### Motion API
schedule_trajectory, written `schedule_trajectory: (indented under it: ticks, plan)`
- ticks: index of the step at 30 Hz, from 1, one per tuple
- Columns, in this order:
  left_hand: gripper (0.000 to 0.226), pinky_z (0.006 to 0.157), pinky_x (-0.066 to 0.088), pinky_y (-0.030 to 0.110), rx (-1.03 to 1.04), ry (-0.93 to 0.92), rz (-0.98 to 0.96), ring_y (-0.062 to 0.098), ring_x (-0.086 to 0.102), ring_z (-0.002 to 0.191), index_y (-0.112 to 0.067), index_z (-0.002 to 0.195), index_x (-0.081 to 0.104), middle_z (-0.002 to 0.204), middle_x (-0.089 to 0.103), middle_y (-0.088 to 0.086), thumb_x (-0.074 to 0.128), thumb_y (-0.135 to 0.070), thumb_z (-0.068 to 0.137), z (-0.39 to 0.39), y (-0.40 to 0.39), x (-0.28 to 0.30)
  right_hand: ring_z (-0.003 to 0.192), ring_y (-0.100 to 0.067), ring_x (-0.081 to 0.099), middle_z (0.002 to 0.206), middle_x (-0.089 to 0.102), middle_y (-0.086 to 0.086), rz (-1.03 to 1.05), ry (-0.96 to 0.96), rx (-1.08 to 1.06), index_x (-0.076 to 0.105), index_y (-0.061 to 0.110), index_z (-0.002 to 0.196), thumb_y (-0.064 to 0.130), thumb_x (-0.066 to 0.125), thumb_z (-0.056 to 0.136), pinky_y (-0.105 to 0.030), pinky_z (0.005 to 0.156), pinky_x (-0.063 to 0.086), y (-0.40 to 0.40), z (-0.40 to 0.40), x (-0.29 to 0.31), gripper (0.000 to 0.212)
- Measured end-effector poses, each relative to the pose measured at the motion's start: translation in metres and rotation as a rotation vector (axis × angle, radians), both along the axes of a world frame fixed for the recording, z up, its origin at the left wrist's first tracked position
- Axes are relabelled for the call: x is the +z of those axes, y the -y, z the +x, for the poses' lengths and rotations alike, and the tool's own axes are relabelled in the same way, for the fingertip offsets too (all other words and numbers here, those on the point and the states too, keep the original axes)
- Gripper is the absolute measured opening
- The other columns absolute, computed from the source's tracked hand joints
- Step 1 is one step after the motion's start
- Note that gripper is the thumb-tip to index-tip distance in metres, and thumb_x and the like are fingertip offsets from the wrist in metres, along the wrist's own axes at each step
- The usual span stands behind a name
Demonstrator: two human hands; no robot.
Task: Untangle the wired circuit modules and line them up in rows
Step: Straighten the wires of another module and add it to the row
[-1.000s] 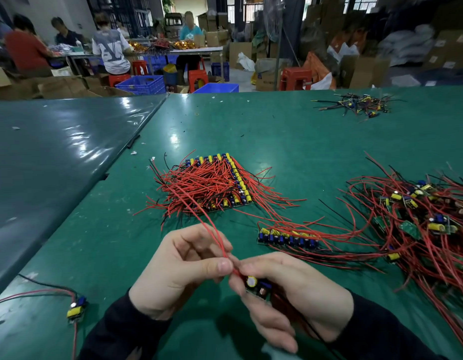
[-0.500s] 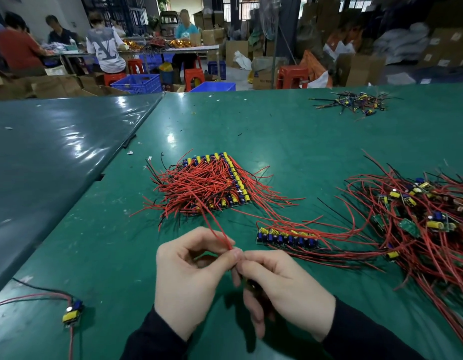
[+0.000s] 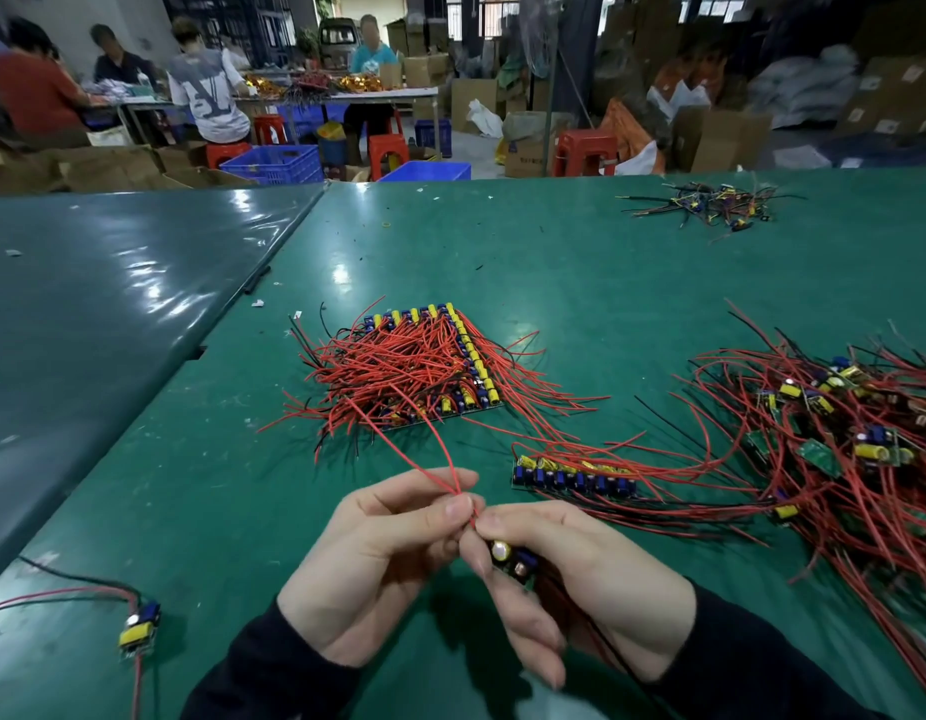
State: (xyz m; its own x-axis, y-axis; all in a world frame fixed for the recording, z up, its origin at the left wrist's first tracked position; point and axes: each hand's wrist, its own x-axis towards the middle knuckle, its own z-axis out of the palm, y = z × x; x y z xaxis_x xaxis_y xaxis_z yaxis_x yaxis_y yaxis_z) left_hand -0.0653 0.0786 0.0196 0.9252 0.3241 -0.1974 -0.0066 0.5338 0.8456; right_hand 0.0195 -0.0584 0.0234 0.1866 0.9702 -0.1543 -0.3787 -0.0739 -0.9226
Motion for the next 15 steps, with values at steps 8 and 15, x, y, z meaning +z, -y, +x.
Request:
schedule_trajectory:
  ticks: [8, 15]
  plan:
    - [0.014, 0.051, 0.048, 0.016, 0.3, -0.031, 0.428, 0.013, 0.057, 0.053, 0.0, 0.064, 0.072, 0.058, 0.065, 0.013, 0.072, 0.014, 0.062, 0.004, 0.014, -0.007, 0.032, -0.015, 0.051, 0.041, 0.053, -0.007, -0.184, 0.625, -0.218, 0.049, 0.016, 0.067, 0.018, 0.04, 0.096, -0.019, 0.036, 0.03, 0.0, -0.006, -0.013, 0.031]
    - [0.006, 0.05, 0.046, 0.016, 0.216, -0.099, 0.593, 0.009, 0.059, 0.054, -0.004, 0.066, 0.073, 0.061, 0.069, 0.008, 0.075, -0.002, 0.072, 0.006, 0.013, -0.014, 0.057, -0.024, 0.057, 0.059, 0.062, -0.009, -0.27, 1.135, -0.384, 0.049, 0.025, 0.067, 0.037, 0.039, 0.092, -0.043, 0.062, 0.048, 0.002, -0.012, -0.02, 0.029]
